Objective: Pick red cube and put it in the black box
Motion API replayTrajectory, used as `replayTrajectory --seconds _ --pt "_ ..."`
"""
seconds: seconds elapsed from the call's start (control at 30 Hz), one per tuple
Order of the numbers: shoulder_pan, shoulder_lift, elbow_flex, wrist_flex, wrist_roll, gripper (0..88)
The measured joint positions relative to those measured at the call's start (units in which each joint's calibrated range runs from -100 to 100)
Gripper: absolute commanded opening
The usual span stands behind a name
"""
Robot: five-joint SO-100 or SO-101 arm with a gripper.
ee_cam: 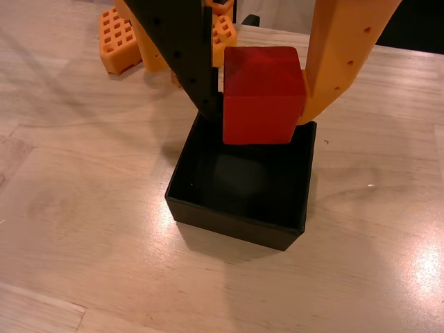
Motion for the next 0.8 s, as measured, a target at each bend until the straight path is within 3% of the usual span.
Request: replayTrajectory --seconds 0.53,0.8 --pt "0.0 0.0 2.8 0.3 0.1 7.8" --pt "3.2 0.0 2.8 0.3 0.1 26.3"
